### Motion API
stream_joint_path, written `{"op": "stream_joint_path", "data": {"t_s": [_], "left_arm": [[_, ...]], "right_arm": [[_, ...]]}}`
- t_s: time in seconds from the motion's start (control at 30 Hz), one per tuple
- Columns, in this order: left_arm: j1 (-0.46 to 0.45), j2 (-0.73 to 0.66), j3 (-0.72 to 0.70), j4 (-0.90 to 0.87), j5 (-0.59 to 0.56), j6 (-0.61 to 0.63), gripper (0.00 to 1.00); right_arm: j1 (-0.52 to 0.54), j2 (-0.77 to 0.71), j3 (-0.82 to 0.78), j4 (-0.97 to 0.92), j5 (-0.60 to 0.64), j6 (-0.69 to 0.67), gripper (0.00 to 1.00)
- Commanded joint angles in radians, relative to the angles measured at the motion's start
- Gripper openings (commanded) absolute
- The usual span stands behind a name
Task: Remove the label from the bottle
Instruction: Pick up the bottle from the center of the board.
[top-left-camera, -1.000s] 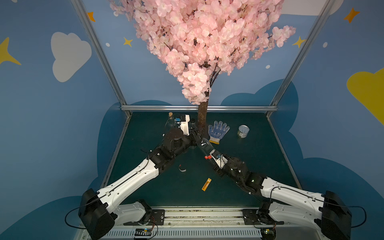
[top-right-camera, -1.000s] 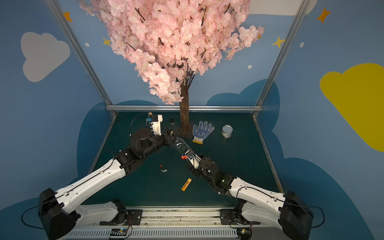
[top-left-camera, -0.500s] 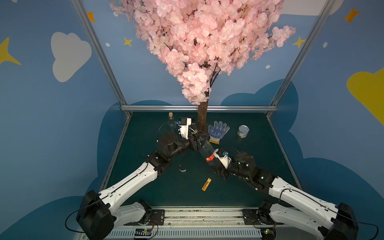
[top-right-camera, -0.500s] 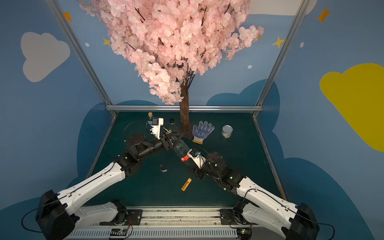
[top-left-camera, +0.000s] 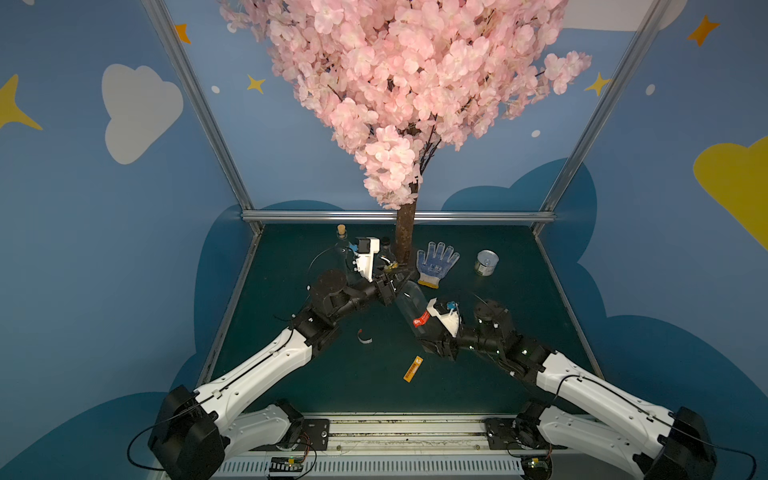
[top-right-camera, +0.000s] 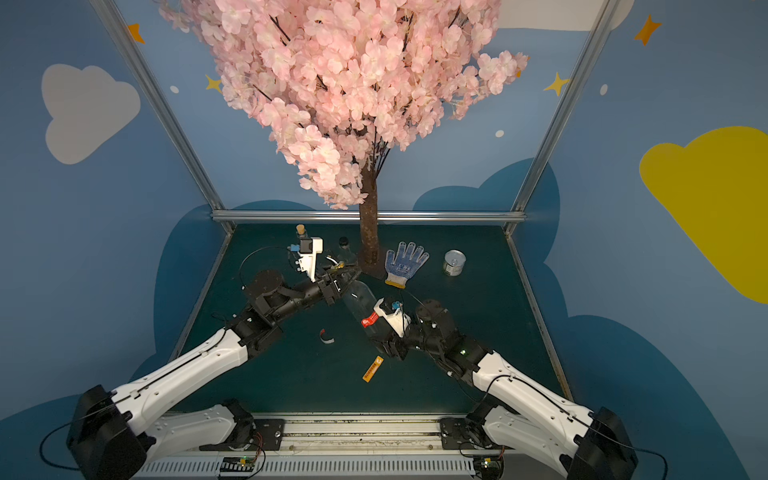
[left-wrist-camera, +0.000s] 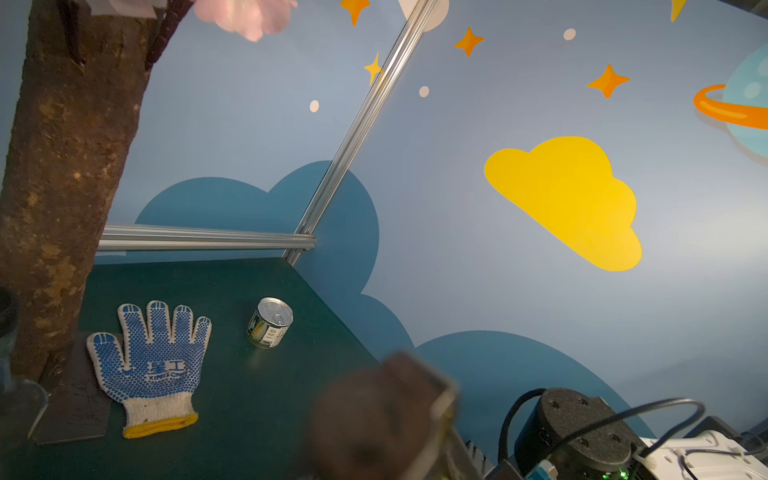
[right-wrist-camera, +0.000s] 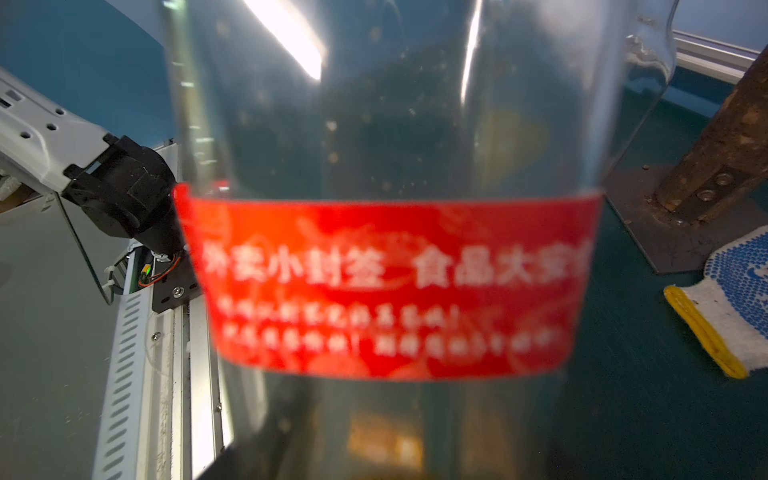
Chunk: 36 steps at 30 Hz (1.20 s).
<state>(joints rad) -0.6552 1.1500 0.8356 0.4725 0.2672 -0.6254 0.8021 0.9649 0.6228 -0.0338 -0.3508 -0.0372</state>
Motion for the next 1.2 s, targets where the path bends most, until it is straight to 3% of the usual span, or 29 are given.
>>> {"op": "stream_joint_path", "data": {"t_s": [0.0,0.2,0.33,0.4,0.87,0.9,1.03,1.17], "left_arm": [[-0.003,-0.019,0.003,0.061,0.032,0.027,0.02],[-0.003,-0.015,0.038,-0.048,-0.003,0.052,0.02],[-0.004,-0.003,0.041,-0.071,-0.028,0.076,0.02],[-0.004,0.003,0.042,-0.063,-0.027,0.086,0.02],[-0.004,0.018,0.05,-0.048,-0.009,0.093,0.02],[-0.004,0.017,0.048,-0.049,-0.014,0.096,0.02],[-0.004,0.012,0.035,-0.031,-0.026,0.104,0.02],[-0.004,0.005,0.019,-0.029,-0.09,0.104,0.02]], "right_arm": [[-0.008,0.015,0.073,0.022,-0.03,0.037,0.0],[-0.019,0.026,0.089,-0.002,0.015,0.056,0.0],[-0.028,0.033,0.108,-0.028,0.038,0.068,0.08],[-0.032,0.038,0.109,-0.031,0.04,0.07,0.0],[-0.037,0.083,0.121,-0.026,0.031,0.074,0.0],[-0.038,0.081,0.125,-0.033,0.042,0.076,0.03],[-0.04,0.069,0.13,-0.066,0.074,0.083,0.46],[-0.041,0.054,0.113,-0.068,0.128,0.139,0.66]]}}
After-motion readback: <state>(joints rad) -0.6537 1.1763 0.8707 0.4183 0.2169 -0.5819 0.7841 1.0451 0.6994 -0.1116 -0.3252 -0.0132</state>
